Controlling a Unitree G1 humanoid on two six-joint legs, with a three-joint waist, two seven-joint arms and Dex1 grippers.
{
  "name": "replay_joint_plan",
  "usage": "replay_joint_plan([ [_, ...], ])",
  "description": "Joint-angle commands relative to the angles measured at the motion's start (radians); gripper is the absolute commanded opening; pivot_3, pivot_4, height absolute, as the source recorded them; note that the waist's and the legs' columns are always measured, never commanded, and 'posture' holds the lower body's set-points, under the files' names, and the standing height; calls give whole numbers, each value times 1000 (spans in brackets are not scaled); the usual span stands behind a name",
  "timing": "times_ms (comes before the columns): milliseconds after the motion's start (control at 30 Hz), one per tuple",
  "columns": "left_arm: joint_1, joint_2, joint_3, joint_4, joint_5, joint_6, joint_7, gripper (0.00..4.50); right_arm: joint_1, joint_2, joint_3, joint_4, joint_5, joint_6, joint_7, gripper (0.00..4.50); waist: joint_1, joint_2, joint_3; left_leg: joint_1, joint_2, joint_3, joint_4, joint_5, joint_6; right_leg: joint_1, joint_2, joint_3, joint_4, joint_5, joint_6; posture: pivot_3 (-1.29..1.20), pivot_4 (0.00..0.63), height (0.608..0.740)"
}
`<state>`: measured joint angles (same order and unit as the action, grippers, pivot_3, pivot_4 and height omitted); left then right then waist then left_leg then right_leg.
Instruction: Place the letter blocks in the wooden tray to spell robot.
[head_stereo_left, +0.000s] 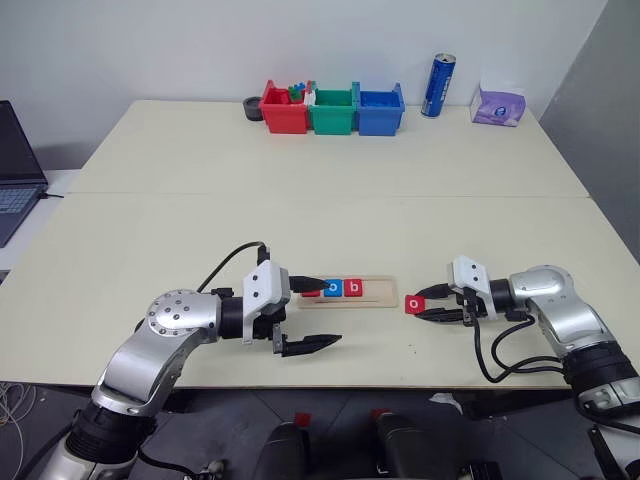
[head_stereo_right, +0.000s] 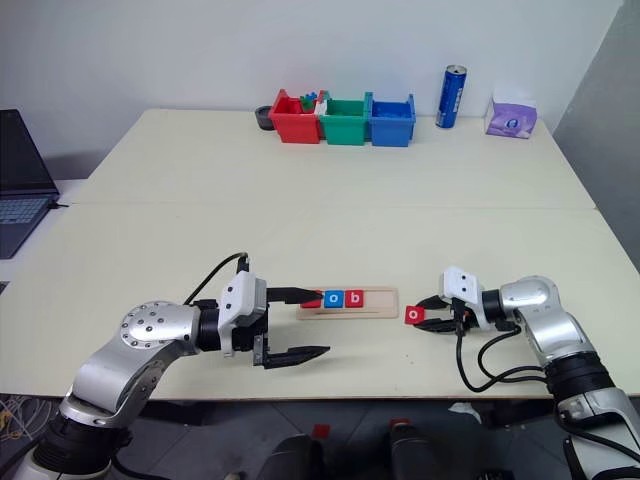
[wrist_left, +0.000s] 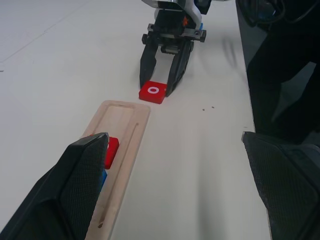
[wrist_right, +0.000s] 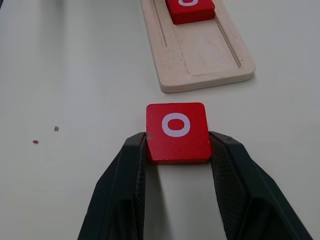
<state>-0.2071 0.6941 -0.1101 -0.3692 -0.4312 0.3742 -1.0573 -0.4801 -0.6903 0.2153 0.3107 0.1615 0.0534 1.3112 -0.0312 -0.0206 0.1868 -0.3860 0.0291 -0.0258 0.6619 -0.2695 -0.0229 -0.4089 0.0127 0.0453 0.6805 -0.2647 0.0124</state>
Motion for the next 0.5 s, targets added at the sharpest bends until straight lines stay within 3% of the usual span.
replay_joint_plan([
  [33, -2, 19, 83, 17, -25, -36, -9, 4500, -49, 8, -34, -81, 47, 57, 6, 1462, -1, 0, 0, 0, 0, 0, 0, 0, 0, 0, 0, 0, 0, 0, 0, 0, 150, 740],
  [233, 9, 77, 170, 80, -39, -61, -54, 4500, -114, 61, -7, -116, 58, 134, -1, 1462, -1, 0, 0, 1, 1, -1, 0, 0, 0, 0, 1, -1, 0, 0, 0, 0, 150, 740],
  [500, 11, 82, 201, 86, -38, -48, -21, 4500, -211, 147, 56, 66, -31, 33, 2, 1462, 4, 0, 0, 0, 1, -1, 0, 0, 0, 0, 0, -1, 0, 1, -2, 0, 150, 740],
])
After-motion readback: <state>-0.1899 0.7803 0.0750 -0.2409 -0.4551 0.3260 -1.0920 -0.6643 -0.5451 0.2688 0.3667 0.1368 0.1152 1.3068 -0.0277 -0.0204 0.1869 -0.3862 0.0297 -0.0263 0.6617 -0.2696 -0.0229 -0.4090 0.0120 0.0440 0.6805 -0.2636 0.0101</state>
